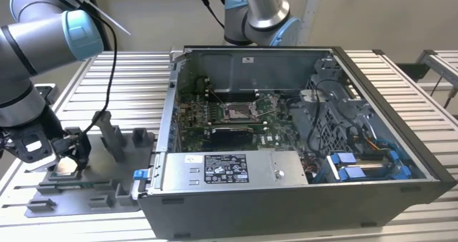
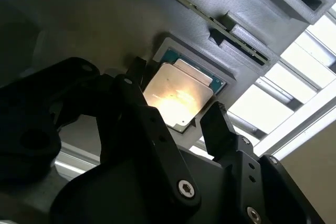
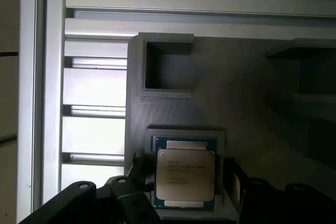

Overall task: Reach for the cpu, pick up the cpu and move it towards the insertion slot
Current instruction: 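Pick up the cpu and move it towards the insertion slot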

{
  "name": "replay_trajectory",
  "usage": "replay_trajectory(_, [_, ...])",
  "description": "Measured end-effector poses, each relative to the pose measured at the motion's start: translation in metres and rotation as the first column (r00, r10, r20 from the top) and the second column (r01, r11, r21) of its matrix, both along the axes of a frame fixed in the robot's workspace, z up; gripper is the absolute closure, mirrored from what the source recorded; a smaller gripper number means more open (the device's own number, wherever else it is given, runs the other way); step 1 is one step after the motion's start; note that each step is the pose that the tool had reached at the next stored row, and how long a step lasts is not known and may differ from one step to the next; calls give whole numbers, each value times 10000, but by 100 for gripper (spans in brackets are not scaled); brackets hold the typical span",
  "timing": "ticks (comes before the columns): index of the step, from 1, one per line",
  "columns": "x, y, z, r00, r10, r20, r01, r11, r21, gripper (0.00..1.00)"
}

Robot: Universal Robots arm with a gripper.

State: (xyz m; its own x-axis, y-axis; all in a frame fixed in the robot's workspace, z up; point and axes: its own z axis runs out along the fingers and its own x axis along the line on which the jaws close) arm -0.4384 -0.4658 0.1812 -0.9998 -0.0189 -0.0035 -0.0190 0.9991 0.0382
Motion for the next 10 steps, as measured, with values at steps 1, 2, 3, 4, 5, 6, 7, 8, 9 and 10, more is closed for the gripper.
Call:
replay_trajectory(1, [0,0,-1,10000,0,0,0,10000,0,0])
replay_trajectory(2, [0,0,-1,10000,0,-1,0,10000,0,0])
replay_trajectory(3, [0,0,-2,10000,0,0,0,10000,0,0])
replay_trajectory(4, [0,0,0,10000,0,-4,0,10000,1,0])
replay_trajectory(5, [0,0,8,10000,0,-8,0,10000,1,0])
replay_trajectory(6, [0,0,18,10000,-1,-10,1,10000,1,0])
replay_trajectory(7, [0,0,32,10000,-1,-11,1,10000,0,0])
replay_trajectory(8, [0,0,43,10000,-1,-11,1,10000,1,0])
replay_trajectory(9, [0,0,48,10000,0,-11,0,10000,1,0])
replay_trajectory(10, [0,0,48,10000,0,-10,0,10000,1,0])
